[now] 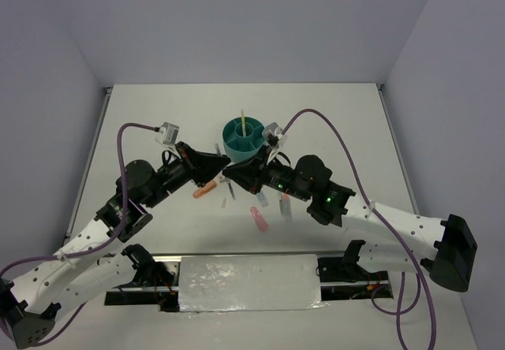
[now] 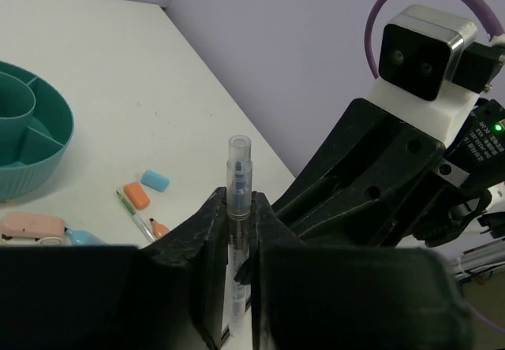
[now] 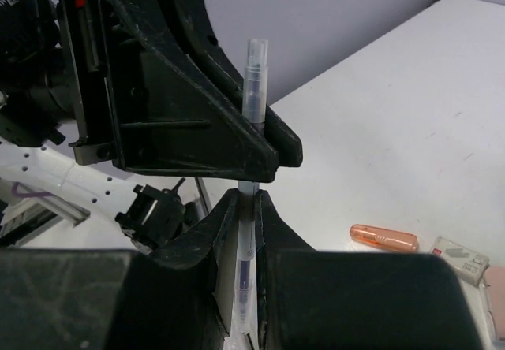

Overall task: Sort the stationery into containers
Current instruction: Close the pen cap on the pen.

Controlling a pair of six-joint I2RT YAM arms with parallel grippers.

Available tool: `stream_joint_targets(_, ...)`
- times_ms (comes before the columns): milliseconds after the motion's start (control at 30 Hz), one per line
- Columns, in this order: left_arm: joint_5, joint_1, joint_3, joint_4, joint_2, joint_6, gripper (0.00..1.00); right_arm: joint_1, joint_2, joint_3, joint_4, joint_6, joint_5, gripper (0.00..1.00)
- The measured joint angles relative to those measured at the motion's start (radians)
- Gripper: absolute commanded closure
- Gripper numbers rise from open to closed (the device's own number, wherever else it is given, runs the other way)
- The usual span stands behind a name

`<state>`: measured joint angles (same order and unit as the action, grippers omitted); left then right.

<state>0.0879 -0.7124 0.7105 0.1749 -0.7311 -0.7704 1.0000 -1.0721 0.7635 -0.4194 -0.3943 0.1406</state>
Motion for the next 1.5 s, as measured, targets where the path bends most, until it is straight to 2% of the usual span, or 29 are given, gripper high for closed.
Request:
stream_joint_targets(33,0.002,0.000,0.000,-0.004,0.001,0.006,1.00,-0.002,-0.001,0.001,0.001,0.001,0.002,1.00)
stream_joint_targets(133,0.005,0.000,0.003,-0.012,0.001,0.017,1.00,-0.003,-0.010,0.004,0.001,0.003,0.006,1.00)
stream_joint_targets(167,0.006,0.000,0.004,-0.014,0.001,0.027,1.00,-0.003,-0.012,0.005,0.001,0.005,0.009,0.95)
stream_joint_targets(200,0.008,0.000,0.004,-0.016,0.001,0.037,1.00,-0.005,-0.014,0.005,0.000,0.007,0.015,0.85)
stream_joint_targets(233,0.013,0.001,0.004,-0.016,0.001,0.044,1.00,-0.007,-0.017,0.005,0.000,0.009,0.022,0.65)
stream_joint_targets(267,0.021,0.001,0.004,-0.016,0.002,0.059,1.00,-0.011,-0.020,0.007,0.000,0.010,0.034,0.61)
stream_joint_targets(367,0.073,0.000,0.006,-0.002,0.006,0.079,1.00,-0.015,-0.047,0.017,-0.008,0.021,0.079,0.60)
stream_joint_targets(433,0.096,-0.001,0.012,0.001,0.014,0.100,1.00,-0.015,-0.067,0.018,-0.017,0.018,0.109,0.61)
stream_joint_targets(467,0.106,0.000,0.016,0.002,0.017,0.111,1.00,-0.014,-0.075,0.018,-0.024,0.018,0.117,0.67)
stream_joint_targets(500,0.110,0.000,0.020,0.003,0.020,0.121,1.00,-0.014,-0.081,0.018,-0.032,0.014,0.134,0.86)
stream_joint_targets(567,0.117,0.002,0.026,0.005,0.021,0.139,1.00,-0.011,-0.085,0.023,-0.046,0.015,0.158,1.00)
stream_joint_targets(600,0.119,0.002,0.031,0.004,0.021,0.142,1.00,-0.012,-0.085,0.024,-0.050,0.013,0.164,1.00)
stream_joint_targets(667,0.121,0.002,0.040,0.005,0.020,0.145,0.83,-0.013,-0.086,0.034,-0.053,0.010,0.170,1.00)
stream_joint_targets(700,0.121,0.002,0.045,0.005,0.020,0.148,0.61,-0.013,-0.086,0.037,-0.055,0.010,0.173,1.00)
stream_joint_targets(767,0.129,0.002,0.055,0.005,0.017,0.160,0.45,-0.013,-0.086,0.040,-0.063,0.010,0.177,1.00)
stream_joint_targets(800,0.135,0.001,0.066,0.001,0.012,0.164,0.26,-0.013,-0.086,0.040,-0.062,0.011,0.177,1.00)
stream_joint_targets(867,0.145,0.000,0.105,-0.020,-0.006,0.177,0.16,-0.013,-0.086,0.040,-0.053,0.012,0.173,1.00)
stream_joint_targets(900,0.145,-0.001,0.126,-0.028,-0.013,0.178,0.05,-0.014,-0.086,0.040,-0.050,0.015,0.171,1.00)
stream_joint_targets(967,0.132,-0.002,0.166,-0.054,-0.018,0.192,0.05,-0.016,-0.086,0.040,-0.043,0.020,0.171,1.00)
stream_joint_targets(1033,0.109,-0.002,0.202,-0.080,-0.018,0.195,0.10,-0.016,-0.088,0.040,-0.038,0.023,0.171,1.00)
stream_joint_targets(1100,0.076,-0.002,0.240,-0.111,-0.020,0.198,0.20,-0.016,-0.090,0.040,-0.035,0.024,0.171,1.00)
stream_joint_targets(1367,0.001,-0.002,0.296,-0.213,-0.040,0.217,0.20,-0.016,-0.092,0.041,-0.017,0.030,0.170,1.00)
stream_joint_targets(1467,-0.005,-0.002,0.296,-0.243,-0.061,0.217,0.26,-0.016,-0.092,0.043,-0.005,0.036,0.169,1.00)
stream_joint_targets(1500,-0.005,-0.002,0.296,-0.252,-0.069,0.217,0.36,-0.016,-0.092,0.045,-0.003,0.037,0.169,1.00)
